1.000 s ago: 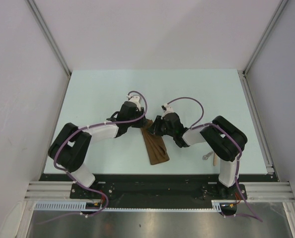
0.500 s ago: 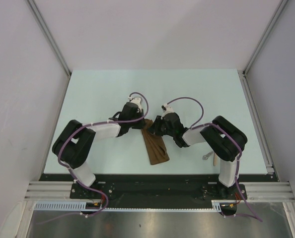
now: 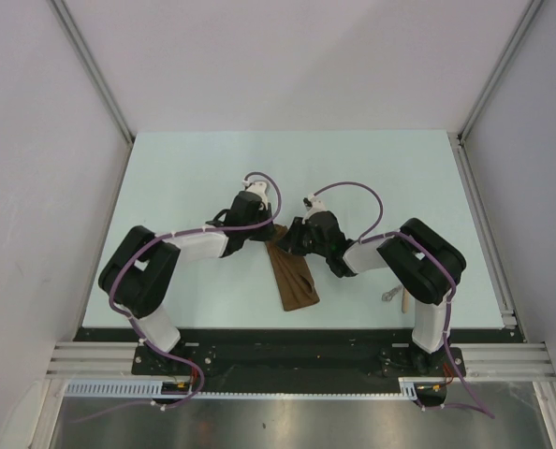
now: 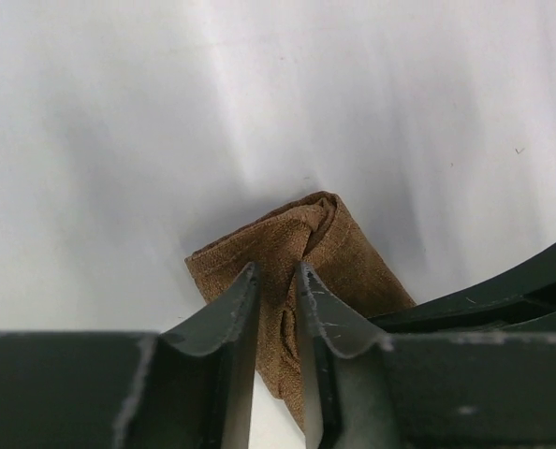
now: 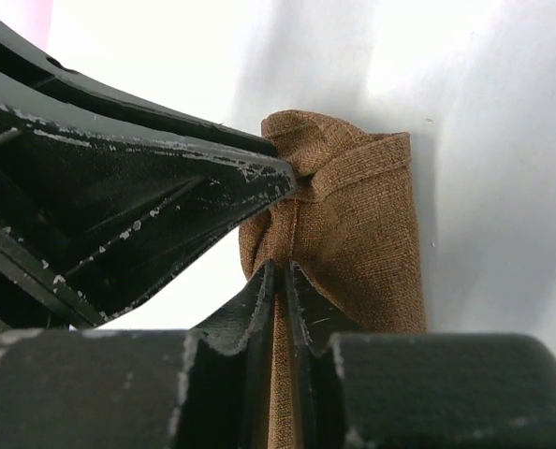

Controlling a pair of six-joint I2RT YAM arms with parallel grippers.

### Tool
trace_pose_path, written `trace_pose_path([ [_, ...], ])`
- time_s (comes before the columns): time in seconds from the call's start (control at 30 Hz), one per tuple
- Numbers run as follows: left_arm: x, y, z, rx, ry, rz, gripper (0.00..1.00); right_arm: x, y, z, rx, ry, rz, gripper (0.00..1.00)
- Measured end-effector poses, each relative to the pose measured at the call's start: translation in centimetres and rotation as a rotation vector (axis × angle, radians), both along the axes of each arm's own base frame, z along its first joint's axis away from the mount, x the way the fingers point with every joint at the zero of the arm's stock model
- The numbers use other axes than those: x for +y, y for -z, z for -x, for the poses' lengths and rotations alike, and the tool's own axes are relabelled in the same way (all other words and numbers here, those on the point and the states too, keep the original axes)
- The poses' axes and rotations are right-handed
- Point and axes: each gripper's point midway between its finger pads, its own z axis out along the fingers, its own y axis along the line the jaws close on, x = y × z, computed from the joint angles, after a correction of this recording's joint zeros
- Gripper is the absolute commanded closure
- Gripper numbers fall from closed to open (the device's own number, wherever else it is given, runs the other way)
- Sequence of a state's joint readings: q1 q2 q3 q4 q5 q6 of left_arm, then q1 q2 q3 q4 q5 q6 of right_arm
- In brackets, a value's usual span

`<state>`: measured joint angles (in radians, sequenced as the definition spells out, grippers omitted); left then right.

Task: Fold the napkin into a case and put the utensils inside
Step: Stuff the smaller-rectangle-folded napkin at the center of the board.

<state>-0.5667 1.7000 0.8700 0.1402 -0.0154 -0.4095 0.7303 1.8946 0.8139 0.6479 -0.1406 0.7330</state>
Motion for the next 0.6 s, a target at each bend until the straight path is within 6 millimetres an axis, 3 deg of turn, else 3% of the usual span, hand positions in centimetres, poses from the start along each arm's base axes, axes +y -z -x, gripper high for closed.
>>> trace_pose_path([
  [0.4, -0.32, 0.25, -0.48, 0.003, 0.002, -0.004, 0.78, 0.13, 0.16, -0.12, 0.004, -0.004, -0.001, 0.89],
  [0.53, -0.29, 0.57, -0.5, 0.009, 0.009, -0.017, 1.0, 0.09, -0.04, -0.41, 0.001, 0.0, -0.005, 0.88],
  [0.6, -0.34, 0.45, -0.63, 0.004, 0.012, -0.02, 1.0, 0.01, -0.1, -0.57, 0.003, 0.004, -0.009, 0.89],
])
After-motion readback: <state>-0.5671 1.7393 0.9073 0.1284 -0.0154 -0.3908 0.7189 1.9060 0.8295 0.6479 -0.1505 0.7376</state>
